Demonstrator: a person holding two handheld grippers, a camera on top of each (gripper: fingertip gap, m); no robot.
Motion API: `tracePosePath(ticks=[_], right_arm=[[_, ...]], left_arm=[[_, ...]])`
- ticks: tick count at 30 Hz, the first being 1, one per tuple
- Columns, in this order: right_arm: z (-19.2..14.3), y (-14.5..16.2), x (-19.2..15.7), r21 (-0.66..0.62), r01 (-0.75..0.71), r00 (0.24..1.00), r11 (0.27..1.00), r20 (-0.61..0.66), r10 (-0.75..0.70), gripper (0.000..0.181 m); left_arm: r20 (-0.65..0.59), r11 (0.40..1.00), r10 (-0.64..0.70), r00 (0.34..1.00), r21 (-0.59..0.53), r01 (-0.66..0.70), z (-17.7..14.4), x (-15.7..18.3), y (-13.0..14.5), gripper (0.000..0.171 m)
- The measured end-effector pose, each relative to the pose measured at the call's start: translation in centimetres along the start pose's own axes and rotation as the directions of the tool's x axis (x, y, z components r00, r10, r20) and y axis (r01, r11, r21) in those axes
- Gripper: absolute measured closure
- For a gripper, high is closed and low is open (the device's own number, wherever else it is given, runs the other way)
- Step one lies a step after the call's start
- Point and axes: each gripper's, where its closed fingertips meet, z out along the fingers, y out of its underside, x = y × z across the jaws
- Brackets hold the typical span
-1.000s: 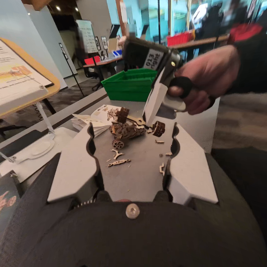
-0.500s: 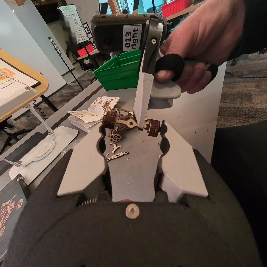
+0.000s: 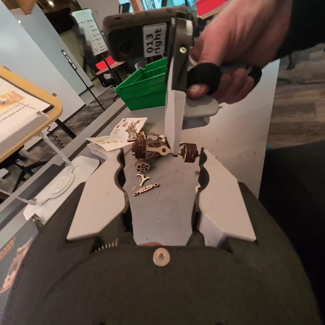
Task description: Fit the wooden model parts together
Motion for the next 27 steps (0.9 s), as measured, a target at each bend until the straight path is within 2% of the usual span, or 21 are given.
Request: tracePosePath(ticks=[1, 8, 12, 14, 21, 27], right_arm=[[0.0, 0.2, 0.0, -0.014, 0.002, 1.000, 1.000, -0.003, -0.003, 0.181], [0.2, 1.3, 1.2, -0.109, 0.025, 0.994, 0.994, -0.100, -0.036, 0.181], [0.0, 1.1, 1.4, -0.119, 0.013, 0.994, 0.993, -0.104, -0.026, 0.180], [-0.2, 1.1, 1.9, -0.146, 0.016, 0.990, 0.989, -0.134, -0.036, 0.180], [-0.1, 1.6, 2.3, -0.187, 0.016, 0.988, 0.982, -0.150, -0.045, 0.180], [-0.1, 2.4, 2.9, -0.224, 0.021, 0.982, 0.974, -0.180, -0.062, 0.181]], left_arm=[[-0.007, 0.999, 0.033, 0.999, -0.023, -0.033, 0.1, 0.3, 0.2, 0.096], [-0.009, 0.985, 0.133, 0.991, -0.105, -0.133, 0.8, 1.3, 1.3, 0.097], [0.008, 0.991, 0.088, 0.996, -0.100, -0.087, 0.9, 1.0, 1.3, 0.098], [0.041, 0.987, 0.128, 0.991, -0.103, -0.123, 0.9, 0.7, 1.1, 0.093], [0.000, 0.984, 0.133, 0.991, -0.116, -0.133, 1.2, 1.5, 1.6, 0.102], [-0.045, 0.982, 0.121, 0.992, -0.140, -0.127, 1.7, 2.2, 2.2, 0.104]])
